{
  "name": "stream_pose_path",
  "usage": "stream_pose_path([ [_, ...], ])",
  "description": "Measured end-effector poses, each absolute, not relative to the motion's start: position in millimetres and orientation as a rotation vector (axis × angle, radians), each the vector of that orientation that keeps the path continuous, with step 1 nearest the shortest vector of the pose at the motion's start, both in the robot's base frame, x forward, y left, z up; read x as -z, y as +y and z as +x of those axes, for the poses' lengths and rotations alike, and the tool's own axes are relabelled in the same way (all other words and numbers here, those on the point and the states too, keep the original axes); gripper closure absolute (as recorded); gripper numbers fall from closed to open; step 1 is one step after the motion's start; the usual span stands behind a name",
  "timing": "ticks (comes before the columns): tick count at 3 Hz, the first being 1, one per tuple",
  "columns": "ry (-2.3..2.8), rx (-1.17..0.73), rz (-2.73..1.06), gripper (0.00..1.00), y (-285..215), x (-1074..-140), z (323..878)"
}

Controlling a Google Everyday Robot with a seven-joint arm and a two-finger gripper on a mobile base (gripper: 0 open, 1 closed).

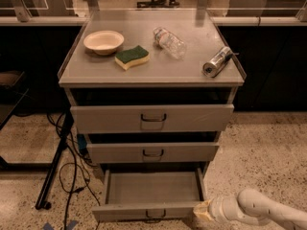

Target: Close bottom drawer

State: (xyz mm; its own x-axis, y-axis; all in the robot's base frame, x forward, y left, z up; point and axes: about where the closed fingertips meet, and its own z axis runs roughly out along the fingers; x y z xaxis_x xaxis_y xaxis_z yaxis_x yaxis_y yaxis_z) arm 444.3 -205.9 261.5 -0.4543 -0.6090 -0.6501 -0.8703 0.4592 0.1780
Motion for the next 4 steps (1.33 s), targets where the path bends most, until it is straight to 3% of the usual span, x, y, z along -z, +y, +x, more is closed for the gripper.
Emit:
stream_pose_path([
  [4,2.269,-0.757,-1.207,1.0,-170,-179,450],
])
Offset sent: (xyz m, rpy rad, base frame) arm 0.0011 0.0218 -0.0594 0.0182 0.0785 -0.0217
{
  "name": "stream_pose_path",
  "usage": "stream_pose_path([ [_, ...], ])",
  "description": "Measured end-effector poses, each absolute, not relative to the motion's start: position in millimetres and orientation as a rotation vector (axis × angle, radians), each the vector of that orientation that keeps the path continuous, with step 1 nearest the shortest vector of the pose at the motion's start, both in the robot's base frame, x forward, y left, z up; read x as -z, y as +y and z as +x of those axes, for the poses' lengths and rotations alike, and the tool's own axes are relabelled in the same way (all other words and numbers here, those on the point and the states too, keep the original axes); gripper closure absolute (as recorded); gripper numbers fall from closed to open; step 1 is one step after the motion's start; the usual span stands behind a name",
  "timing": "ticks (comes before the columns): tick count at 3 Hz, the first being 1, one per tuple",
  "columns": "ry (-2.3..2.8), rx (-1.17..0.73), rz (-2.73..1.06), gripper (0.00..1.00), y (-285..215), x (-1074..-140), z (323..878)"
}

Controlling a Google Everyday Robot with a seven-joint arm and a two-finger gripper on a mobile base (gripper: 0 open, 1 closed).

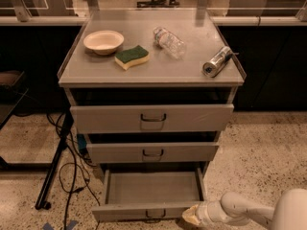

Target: Close bottom drawer

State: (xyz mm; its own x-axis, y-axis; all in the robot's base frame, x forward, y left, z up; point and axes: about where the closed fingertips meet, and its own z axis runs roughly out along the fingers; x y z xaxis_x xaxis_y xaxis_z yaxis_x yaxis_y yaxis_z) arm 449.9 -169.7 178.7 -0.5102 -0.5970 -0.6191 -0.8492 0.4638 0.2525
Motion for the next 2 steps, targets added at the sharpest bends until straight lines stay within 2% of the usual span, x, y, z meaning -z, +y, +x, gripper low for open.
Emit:
stream_pose_path([
  [1,2.27,-0.76,-1.206,0.85,-168.0,-175.0,450.3],
  [2,2.27,-0.76,-1.206,0.62,-167.9,-175.0,450.3],
])
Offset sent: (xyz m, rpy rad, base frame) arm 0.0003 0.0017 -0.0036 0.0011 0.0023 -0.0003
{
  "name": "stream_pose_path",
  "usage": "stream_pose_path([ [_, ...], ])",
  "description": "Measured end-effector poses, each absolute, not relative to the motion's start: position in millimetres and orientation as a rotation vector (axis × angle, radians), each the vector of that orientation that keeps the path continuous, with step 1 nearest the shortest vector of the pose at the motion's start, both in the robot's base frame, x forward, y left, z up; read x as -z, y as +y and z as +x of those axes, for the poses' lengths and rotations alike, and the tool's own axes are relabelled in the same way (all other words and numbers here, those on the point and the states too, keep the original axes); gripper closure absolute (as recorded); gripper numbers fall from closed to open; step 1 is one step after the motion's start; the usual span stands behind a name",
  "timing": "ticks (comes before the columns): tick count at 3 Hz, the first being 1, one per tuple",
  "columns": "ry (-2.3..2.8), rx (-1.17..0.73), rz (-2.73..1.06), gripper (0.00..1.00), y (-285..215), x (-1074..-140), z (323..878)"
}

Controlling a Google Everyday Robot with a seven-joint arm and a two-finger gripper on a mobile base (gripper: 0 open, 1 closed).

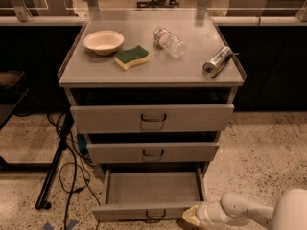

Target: Close bottom drawer

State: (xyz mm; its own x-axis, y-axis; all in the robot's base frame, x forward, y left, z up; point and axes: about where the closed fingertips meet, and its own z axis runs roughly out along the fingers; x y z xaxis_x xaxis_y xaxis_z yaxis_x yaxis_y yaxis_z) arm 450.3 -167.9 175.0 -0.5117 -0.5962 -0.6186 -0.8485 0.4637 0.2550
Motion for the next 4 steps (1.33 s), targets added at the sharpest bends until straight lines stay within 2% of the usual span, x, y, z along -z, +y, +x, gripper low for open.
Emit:
stream_pose_path([
  [2,2.27,-0.76,-1.207,0.15,-168,-175,450],
  [3,2.224,-0.76,-1.254,0.0,-163,-168,450],
  [4,2.194,-0.76,-1.283,0.0,-160,-164,449],
])
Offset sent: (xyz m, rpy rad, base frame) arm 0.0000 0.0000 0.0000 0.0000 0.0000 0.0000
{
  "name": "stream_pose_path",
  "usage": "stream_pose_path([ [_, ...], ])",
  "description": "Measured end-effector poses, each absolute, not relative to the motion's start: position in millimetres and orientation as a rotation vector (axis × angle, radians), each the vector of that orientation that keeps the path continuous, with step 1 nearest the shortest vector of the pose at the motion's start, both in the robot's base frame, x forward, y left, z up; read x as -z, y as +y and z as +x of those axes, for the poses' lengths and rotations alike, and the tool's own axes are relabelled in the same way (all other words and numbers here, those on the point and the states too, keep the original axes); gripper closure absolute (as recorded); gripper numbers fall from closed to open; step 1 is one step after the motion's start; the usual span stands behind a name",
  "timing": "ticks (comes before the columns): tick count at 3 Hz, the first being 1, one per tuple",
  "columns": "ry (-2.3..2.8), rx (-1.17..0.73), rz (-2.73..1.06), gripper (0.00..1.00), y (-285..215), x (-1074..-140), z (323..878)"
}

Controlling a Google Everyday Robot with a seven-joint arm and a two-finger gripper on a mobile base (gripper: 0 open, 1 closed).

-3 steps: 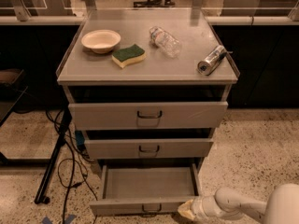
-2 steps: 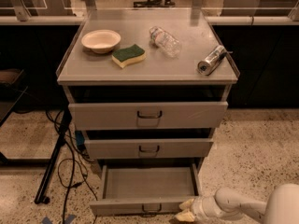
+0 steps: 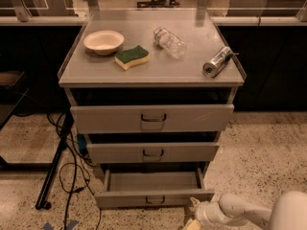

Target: Close bottom drawer

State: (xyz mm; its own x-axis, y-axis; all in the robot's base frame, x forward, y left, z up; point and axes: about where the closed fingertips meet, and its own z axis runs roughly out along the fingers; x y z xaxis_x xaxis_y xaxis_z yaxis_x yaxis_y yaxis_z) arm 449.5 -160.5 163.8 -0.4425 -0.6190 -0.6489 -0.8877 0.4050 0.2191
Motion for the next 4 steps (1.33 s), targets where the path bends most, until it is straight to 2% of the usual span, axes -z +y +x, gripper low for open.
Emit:
stream_pose_path([
  [1,2.149,-0.719,-1.305,0.2,-143,-179,499],
  [2,2.117,-0.698,-1.372,0.42,-129,-187,527],
  [3,2.059,-0.691,-1.46,0.45,-90,-194,559],
  [4,2.06,-0.694,-1.461,0.21,-89,-193,557],
])
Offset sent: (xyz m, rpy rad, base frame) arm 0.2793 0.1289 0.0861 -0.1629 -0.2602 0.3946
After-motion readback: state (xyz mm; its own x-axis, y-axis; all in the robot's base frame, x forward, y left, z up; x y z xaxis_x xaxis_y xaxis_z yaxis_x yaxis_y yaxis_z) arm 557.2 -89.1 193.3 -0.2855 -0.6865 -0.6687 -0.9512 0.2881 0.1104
